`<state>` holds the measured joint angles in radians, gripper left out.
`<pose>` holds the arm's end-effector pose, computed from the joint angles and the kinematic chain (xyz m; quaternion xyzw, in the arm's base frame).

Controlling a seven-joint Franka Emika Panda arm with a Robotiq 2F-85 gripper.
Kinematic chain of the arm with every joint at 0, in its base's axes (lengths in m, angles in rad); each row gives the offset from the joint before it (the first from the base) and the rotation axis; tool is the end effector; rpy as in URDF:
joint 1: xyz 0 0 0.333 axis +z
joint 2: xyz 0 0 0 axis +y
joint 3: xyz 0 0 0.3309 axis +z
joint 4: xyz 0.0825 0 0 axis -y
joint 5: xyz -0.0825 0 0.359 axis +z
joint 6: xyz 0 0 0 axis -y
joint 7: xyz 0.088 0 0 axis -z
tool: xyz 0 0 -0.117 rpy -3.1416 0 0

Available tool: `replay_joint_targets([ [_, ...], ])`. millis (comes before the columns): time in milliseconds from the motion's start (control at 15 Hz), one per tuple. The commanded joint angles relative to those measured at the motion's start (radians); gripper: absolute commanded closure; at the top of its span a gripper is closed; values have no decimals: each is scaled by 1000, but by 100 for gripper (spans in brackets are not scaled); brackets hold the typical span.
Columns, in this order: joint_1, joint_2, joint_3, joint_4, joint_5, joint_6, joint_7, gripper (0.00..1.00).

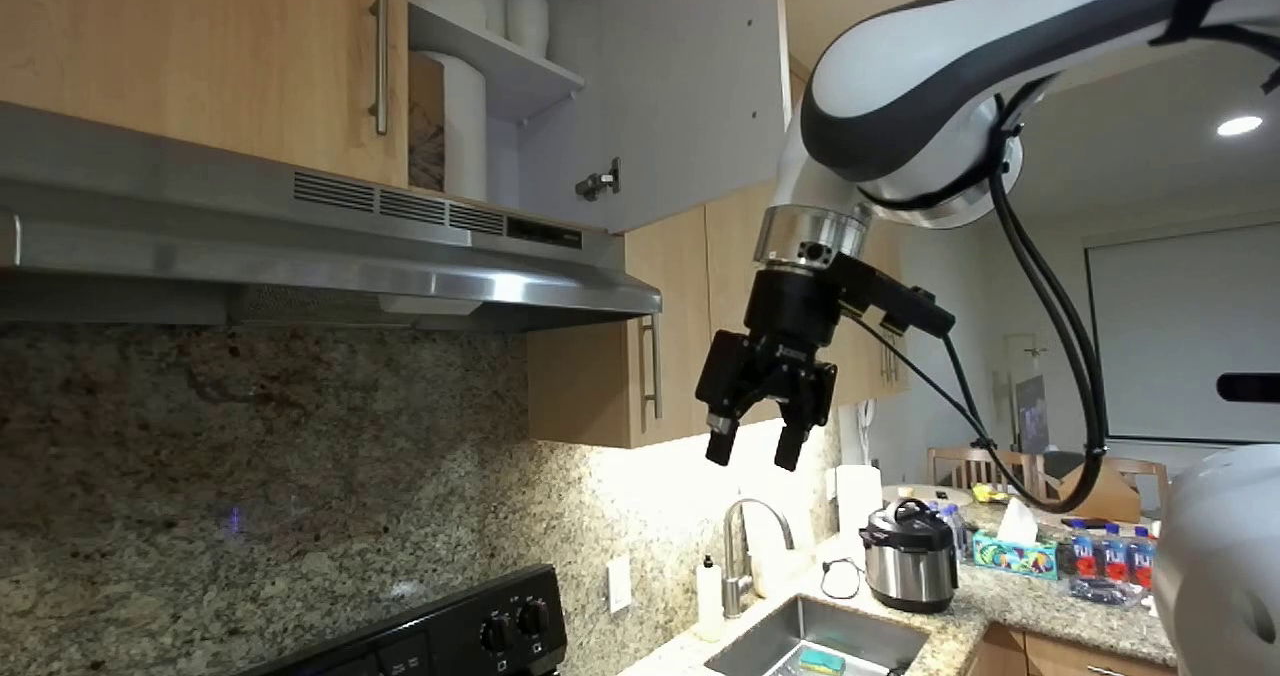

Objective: Close the overhead cabinet door

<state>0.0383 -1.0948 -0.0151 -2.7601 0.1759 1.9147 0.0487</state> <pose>0.2227 0.0186 0.5159 -0.9876 0.0285 -0.1199 0.0972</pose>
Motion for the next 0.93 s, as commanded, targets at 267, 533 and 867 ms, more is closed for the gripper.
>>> replay_joint_targets([
  [267,-74,-161,1,32,-57,-131,10,0],
  [533,-117,-231,11,89,-117,-175,18,0],
  [867,-181,-301,-32,163,-127,-115,48,0],
])
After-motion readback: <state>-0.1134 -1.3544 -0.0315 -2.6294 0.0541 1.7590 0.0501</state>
